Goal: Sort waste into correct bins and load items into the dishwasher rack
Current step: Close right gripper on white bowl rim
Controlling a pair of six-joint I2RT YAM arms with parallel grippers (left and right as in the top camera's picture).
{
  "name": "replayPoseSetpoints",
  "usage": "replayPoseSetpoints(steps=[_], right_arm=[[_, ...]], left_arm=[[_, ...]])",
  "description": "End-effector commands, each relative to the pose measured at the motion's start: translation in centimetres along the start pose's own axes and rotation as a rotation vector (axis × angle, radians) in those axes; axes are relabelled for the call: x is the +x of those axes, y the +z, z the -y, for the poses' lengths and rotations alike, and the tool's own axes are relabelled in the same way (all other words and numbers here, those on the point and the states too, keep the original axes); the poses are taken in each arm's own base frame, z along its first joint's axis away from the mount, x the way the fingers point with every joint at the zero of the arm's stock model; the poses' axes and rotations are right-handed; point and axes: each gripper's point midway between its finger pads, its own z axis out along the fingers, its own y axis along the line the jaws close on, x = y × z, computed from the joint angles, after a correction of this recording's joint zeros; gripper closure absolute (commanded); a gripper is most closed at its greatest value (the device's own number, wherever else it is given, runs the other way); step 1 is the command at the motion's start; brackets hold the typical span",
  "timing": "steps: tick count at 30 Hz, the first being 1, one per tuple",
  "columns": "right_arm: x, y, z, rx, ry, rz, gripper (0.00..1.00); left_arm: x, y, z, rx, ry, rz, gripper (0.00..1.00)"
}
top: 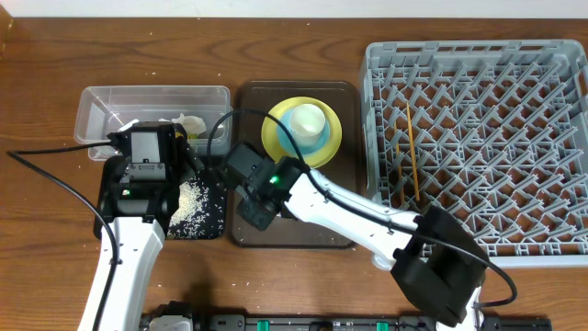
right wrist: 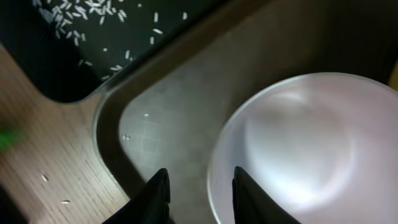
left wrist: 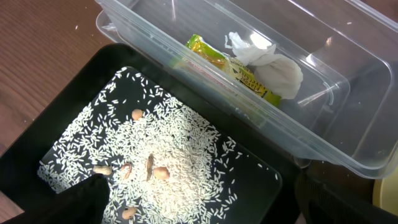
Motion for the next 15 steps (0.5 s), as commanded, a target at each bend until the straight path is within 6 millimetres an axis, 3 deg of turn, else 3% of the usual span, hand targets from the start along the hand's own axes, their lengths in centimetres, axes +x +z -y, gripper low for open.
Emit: replayPoseSetpoints(steps=[1,15], right_arm=[[0.6,0.8,-0.2,-0.001,-0.012,-0.022,0.69],[2.8,2.9,0.1,0.000,-0.006,-0.102,0.76]], left_arm=[[-0.7,-0.2,-0.2,-0.014,-0.015,0.019,0.02],[-0.7,-0.2,-0.2,-0.014,-0.015,0.019,0.02]])
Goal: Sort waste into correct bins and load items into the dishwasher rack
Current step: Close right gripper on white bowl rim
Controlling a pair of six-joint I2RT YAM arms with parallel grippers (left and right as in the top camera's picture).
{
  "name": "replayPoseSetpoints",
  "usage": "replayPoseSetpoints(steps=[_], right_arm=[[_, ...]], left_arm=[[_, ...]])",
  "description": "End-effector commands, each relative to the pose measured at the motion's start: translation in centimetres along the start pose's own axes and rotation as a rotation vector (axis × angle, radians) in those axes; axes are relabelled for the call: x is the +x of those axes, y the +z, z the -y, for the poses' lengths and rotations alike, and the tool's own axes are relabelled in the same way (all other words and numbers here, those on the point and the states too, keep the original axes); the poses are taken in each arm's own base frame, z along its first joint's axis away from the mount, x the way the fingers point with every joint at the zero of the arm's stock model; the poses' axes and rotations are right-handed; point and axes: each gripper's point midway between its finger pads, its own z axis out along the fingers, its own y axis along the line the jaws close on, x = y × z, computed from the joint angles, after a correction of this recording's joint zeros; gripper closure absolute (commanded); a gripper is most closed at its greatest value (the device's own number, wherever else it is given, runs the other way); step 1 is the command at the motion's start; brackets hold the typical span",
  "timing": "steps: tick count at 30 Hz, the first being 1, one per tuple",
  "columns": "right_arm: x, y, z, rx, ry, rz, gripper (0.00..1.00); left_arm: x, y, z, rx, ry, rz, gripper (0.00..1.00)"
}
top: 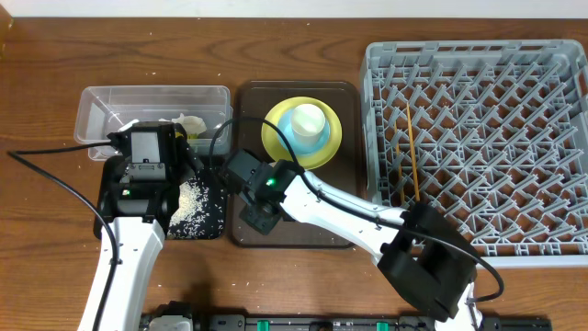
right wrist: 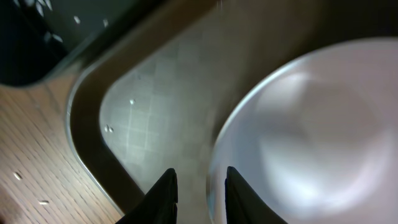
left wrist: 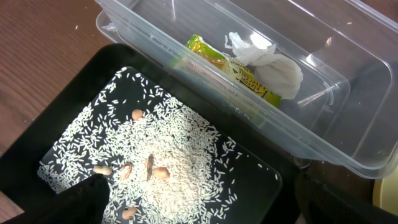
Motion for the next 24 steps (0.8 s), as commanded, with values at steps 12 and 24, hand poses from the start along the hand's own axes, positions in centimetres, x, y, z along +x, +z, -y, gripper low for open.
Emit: replayPoseSetpoints(steps=[12,24], right_arm=[[1.5,1.1,-0.1,-0.002,-0.008,-0.048,0.83],[2.4,1.0,0.0,0.000,-0.006,-0.082,0.96]], left_arm=[[-0.7,-0.2,-0.2,-0.014,-0.015,0.018,0.02],[-0.7,-0.2,-0.2,-0.014,-0.015,0.018,0.02]])
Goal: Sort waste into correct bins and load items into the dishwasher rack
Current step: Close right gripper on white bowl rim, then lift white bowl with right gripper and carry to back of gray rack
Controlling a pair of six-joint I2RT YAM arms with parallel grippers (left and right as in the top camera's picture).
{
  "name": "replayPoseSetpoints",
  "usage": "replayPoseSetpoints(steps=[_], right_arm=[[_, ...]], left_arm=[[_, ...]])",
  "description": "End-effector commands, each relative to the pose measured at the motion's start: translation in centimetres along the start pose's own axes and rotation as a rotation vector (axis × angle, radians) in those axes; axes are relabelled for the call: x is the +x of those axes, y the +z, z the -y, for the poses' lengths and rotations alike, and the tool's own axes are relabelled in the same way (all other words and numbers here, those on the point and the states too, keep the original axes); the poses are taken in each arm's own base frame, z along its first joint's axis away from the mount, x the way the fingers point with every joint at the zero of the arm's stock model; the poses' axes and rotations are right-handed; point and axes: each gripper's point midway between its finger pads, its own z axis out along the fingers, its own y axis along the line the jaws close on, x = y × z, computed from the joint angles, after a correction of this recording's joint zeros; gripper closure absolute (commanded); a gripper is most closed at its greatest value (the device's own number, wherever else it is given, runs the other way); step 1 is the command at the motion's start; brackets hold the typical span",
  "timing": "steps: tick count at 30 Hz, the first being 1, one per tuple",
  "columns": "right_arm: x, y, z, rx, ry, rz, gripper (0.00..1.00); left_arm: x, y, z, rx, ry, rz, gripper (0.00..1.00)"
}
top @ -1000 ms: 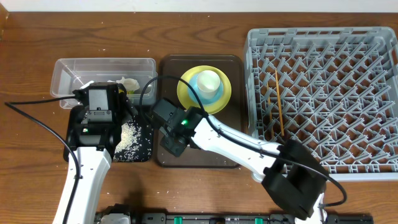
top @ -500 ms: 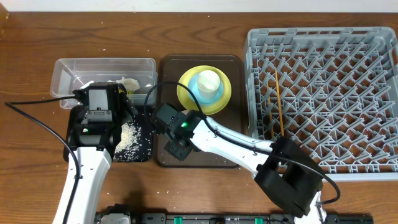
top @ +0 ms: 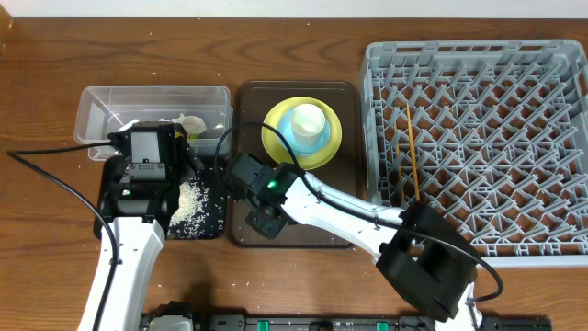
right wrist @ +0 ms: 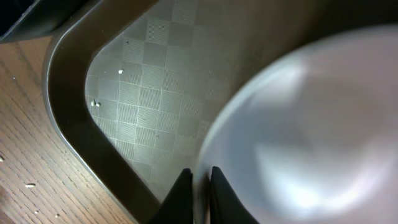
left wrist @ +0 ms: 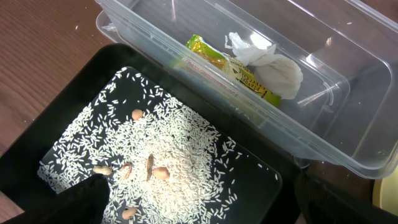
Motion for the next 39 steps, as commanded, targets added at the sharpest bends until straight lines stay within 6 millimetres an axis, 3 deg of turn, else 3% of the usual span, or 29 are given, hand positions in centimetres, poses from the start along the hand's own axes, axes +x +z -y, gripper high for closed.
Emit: replayPoseSetpoints(steps=[1,9,13,17,24,27,32,39], right_arm=[[0.6,0.6,-0.2,-0.004,-0.005,-0.024,0.99],[1.1,0.5,-0.3,-0.012,-0.002,-0.044,0.99],[1.3,-0.6,-1.1,-0.055,0.000,-0.057,0.99],[0.2,-3.8,-1.8,-0.099,0.002,-0.015,0.99],[-2.9,-12.2,-1.2,-0.121,0.010,0.187,0.99],[-3.6,-16.2,0.6,-0.122,0.047,0.289,0.99],[-3.6,-22.1,5.7,-0.140,0.143,0.454,0.99],[-4.5,-29.3,13.6,-0.375,0.206,0.772,0.99]], left_arm=[[-0.7,-0.2,-0.2,-0.014,-0.015,0.018,0.02],[-0.7,-0.2,-0.2,-0.014,-0.015,0.018,0.02],[-0.7,-0.2,-0.2,-0.014,-0.015,0.018,0.02],[-0.7,-0.2,-0.2,-0.014,-0.015,0.018,0.02],[-0.7,-0.2,-0.2,-0.014,-0.014,0.018,0.02],[-0.7,-0.2,-0.2,-0.014,-0.015,0.018,0.02],[-0.6,-0.2,0.0,-0.007,-0.015,0.014,0.02],[-0.6,-0.2,0.0,-0.007,-0.015,0.014,0.02]])
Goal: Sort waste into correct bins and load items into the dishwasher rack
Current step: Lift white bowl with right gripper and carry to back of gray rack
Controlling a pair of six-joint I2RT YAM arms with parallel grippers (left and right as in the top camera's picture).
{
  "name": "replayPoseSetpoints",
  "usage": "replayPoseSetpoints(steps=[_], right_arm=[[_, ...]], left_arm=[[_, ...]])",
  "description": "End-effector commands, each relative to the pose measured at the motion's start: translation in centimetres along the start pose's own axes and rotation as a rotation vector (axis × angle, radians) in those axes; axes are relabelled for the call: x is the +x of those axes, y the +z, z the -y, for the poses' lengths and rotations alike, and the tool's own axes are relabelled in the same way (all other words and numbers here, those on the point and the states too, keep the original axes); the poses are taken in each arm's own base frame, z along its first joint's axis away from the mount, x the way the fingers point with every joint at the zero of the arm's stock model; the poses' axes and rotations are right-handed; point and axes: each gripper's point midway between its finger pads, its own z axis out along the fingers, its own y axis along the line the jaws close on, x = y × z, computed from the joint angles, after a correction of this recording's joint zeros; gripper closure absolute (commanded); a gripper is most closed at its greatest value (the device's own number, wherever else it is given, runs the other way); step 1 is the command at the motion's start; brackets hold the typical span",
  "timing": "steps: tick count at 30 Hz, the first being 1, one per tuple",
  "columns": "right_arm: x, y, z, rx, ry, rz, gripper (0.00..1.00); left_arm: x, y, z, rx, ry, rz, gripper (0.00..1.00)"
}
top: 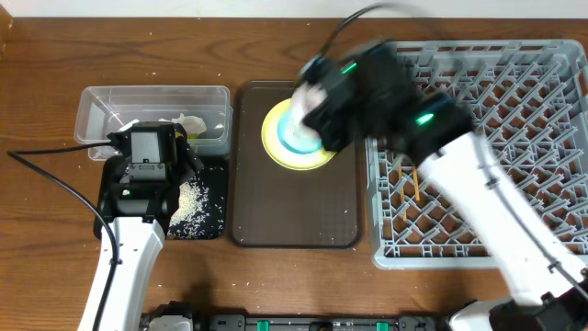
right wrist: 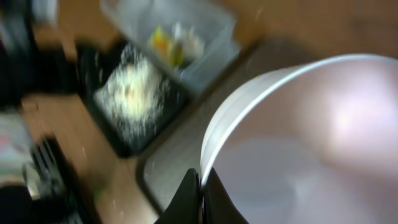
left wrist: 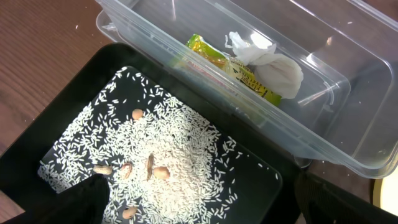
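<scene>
My right gripper is shut on the rim of a white bowl, held high in the air. In the overhead view the blurred right arm hangs over the yellow plate and the left edge of the grey dishwasher rack; the bowl itself is hidden there. A pale cup stands on the plate, partly covered by the arm. My left gripper hovers open over the black bin of rice and nuts.
A clear bin behind the black one holds a yellow wrapper and a crumpled tissue. The brown tray lies between the bins and the rack. An orange chopstick lies in the rack.
My right gripper, then low at the tray's front left with the bowl's rim pinched, is now raised high with the bowl, over the plate and the rack's left edge. The left arm is unchanged.
First my right fingers stood open astride the bowl's rim at the front left of the tray. They then stood closer together, then pinched on the rim. Now the bowl is off the tray and up in the air. The left gripper stayed open over the rice bin throughout.
</scene>
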Motion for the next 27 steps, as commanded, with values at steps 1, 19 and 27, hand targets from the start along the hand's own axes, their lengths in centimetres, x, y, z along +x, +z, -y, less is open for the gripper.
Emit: replayPoseSetpoints(steps=[1,19,27], right_arm=[[-2.5,-3.3,0.6,-0.216,0.014,0.118,0.99],[-3.0,-5.6,14.7,-0.607,0.146,0.333,0.99],[0.2,-3.3,20.5,-0.623,0.284,0.328,0.99]], left_arm=[[-0.6,-0.2,0.0,-0.007,-0.015,0.015,0.02],[-0.7,-0.2,0.0,-0.005,-0.016,0.018,0.02],[-0.7,-0.2,0.0,-0.006,-0.016,0.018,0.02]])
